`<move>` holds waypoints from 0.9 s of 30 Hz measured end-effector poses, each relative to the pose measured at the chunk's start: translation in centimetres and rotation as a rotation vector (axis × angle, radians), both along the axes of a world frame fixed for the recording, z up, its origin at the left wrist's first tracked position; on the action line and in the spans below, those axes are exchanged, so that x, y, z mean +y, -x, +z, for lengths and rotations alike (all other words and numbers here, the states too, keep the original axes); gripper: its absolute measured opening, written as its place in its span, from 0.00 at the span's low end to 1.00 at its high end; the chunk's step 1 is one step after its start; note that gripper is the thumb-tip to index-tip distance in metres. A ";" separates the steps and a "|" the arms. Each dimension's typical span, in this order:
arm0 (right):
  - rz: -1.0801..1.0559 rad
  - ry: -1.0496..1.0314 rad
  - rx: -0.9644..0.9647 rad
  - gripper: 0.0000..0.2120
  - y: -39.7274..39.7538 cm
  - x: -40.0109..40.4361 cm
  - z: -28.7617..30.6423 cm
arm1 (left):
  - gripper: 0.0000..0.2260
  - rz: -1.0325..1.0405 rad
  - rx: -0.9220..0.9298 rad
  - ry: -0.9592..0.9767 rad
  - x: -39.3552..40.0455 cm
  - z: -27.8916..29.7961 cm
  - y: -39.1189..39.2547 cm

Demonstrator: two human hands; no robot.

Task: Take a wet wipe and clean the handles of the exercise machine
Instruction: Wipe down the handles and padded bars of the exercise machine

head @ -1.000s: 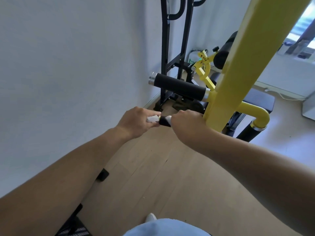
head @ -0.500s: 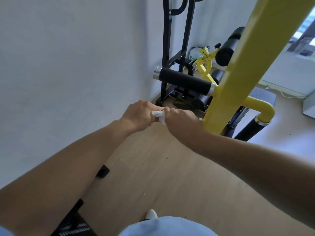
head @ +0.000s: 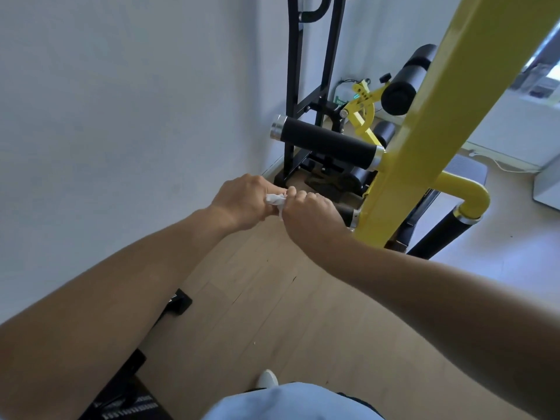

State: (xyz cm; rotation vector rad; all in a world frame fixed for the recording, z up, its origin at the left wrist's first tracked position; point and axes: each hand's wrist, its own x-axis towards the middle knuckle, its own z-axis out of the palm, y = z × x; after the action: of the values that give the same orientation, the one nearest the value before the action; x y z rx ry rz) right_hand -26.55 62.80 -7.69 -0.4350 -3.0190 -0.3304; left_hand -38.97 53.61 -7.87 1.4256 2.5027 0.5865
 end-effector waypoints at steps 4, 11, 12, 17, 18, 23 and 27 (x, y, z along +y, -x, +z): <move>-0.030 -0.182 -0.214 0.12 -2.6 2.5 0.8 | 0.11 0.037 0.025 0.016 0.1 0.2 0.3; 0.084 -0.159 -0.241 0.10 -4.6 2.9 4.8 | 0.15 0.065 0.037 -0.024 1.0 -0.5 0.2; 0.085 -0.094 -0.216 0.10 -5.0 2.7 5.4 | 0.17 0.071 0.055 -0.048 0.9 -0.8 0.2; 0.068 0.332 0.320 0.16 -7.3 1.6 7.9 | 0.10 0.206 -0.190 -0.502 -0.2 1.0 -0.8; 0.137 0.327 0.508 0.16 -7.7 1.5 8.9 | 0.06 0.243 -0.256 -0.568 -0.4 1.9 -1.2; 0.145 0.141 0.631 0.20 -7.3 2.1 14.0 | 0.04 0.359 -0.421 -0.780 -0.4 5.3 -2.8; 0.046 0.115 0.223 0.19 -4.3 1.5 12.7 | 0.03 0.367 -0.413 -0.784 -0.9 5.6 -3.1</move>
State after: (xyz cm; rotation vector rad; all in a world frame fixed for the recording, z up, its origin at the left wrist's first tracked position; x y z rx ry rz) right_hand -22.27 64.26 5.01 -0.3817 -2.8326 -0.0977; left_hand -35.84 52.66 -2.23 0.8495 2.2716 1.8656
